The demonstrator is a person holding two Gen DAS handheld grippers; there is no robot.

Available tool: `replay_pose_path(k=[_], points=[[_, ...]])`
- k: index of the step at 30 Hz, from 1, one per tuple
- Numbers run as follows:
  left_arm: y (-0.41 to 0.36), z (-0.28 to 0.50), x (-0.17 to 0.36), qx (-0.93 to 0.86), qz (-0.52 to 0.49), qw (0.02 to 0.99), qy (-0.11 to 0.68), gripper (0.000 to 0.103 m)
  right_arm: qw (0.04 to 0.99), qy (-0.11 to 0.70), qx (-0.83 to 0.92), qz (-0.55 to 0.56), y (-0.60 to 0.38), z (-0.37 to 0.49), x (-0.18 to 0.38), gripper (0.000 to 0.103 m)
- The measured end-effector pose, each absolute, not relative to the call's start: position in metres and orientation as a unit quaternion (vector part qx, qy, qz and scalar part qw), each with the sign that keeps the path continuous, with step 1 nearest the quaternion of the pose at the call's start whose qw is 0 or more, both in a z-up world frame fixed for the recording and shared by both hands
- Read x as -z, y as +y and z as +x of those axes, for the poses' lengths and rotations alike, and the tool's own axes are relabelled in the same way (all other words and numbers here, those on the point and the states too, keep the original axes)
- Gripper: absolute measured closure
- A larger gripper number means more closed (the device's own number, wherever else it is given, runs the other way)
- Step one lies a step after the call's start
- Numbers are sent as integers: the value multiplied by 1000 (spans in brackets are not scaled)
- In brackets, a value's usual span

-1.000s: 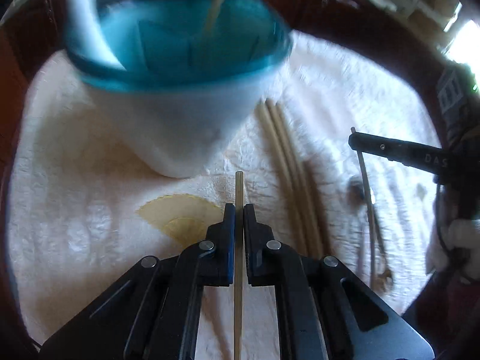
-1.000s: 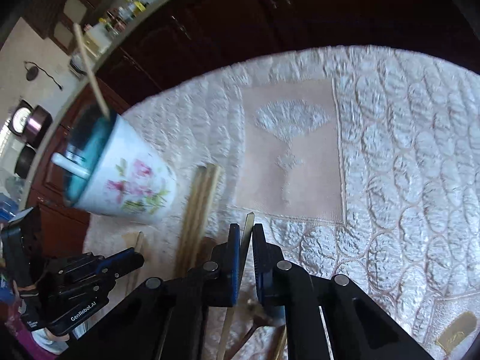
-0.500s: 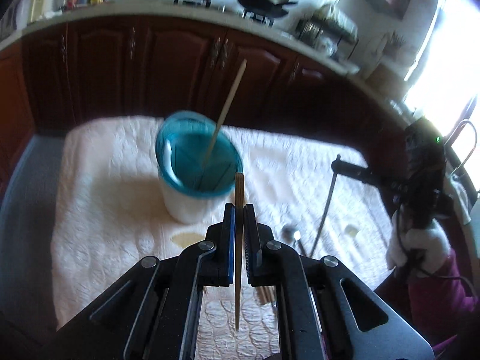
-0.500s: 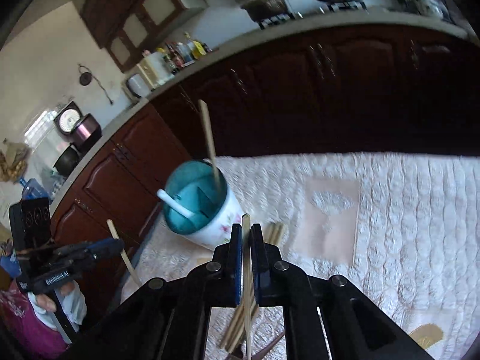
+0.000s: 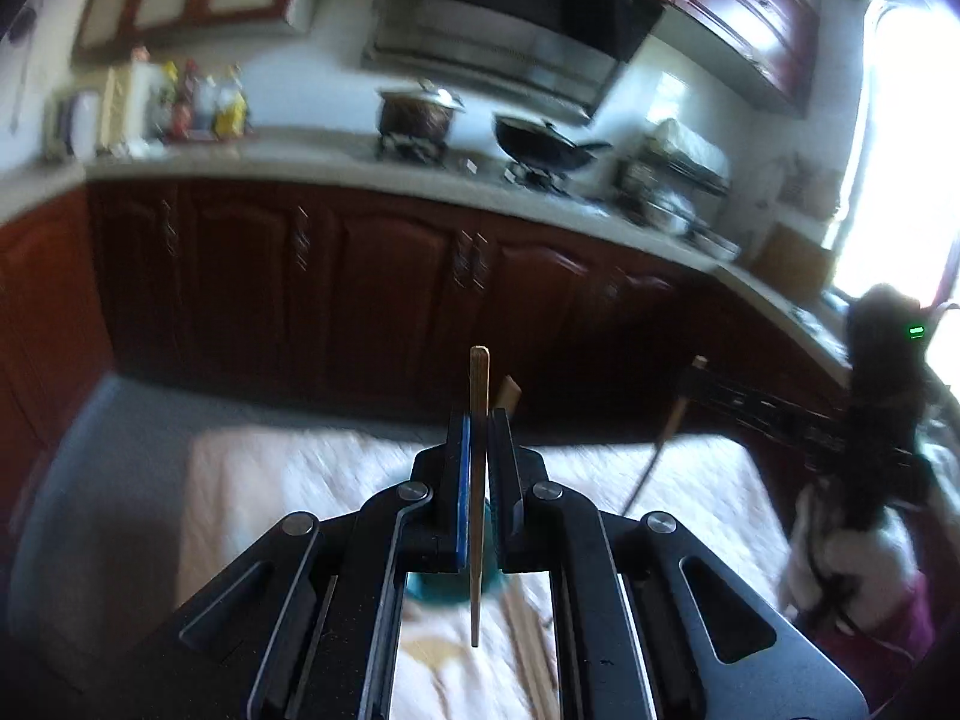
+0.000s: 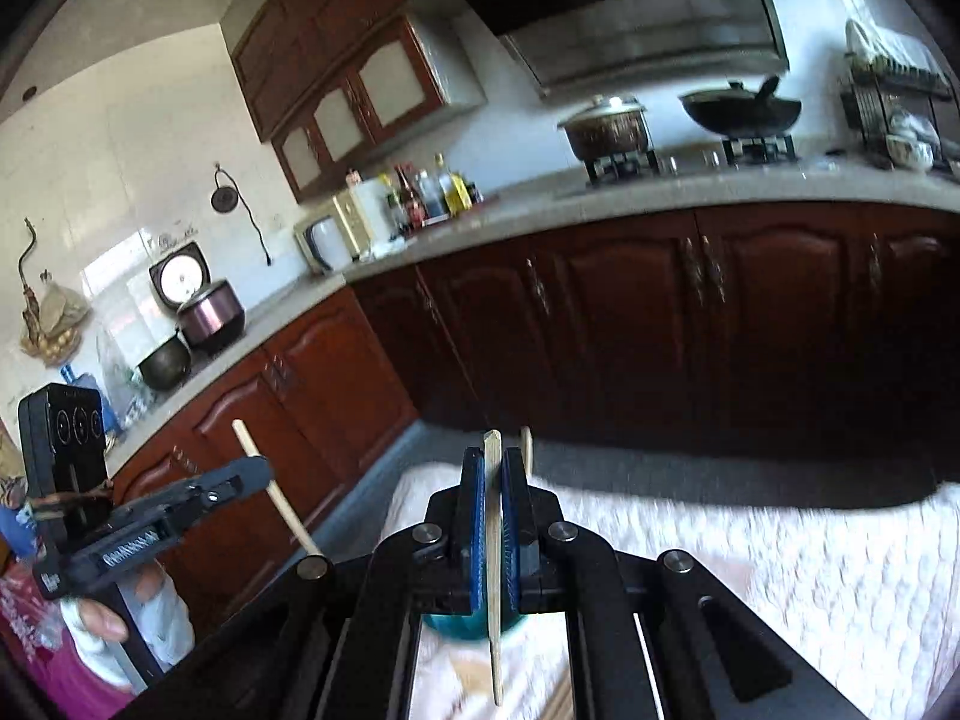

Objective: Organize utensils
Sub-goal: 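Carry both chopsticks over the cup and lower them into it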

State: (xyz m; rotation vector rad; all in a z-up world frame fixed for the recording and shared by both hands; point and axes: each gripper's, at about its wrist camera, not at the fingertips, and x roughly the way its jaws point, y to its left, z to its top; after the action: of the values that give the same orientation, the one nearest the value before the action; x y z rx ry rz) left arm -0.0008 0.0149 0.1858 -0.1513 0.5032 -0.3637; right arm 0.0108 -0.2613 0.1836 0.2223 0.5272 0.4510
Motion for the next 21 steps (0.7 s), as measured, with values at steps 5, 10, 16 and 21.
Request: replay_pose_path(k=[5,10,16,21], points=[[9,38,-178,152,-73,956,241,99,944,239,-206,98,-240,44,-187,98],[6,63,-163,124,-58,961,239,99,946,233,-200,103,-230,68,-182,98],[7,80,-133,119,-66,955,265,99,939,262,-202,95,-218,88,-149,98],[8,84,-110,122,-72,948,285,99,929,292,-206,97,-216,95,-125,98]])
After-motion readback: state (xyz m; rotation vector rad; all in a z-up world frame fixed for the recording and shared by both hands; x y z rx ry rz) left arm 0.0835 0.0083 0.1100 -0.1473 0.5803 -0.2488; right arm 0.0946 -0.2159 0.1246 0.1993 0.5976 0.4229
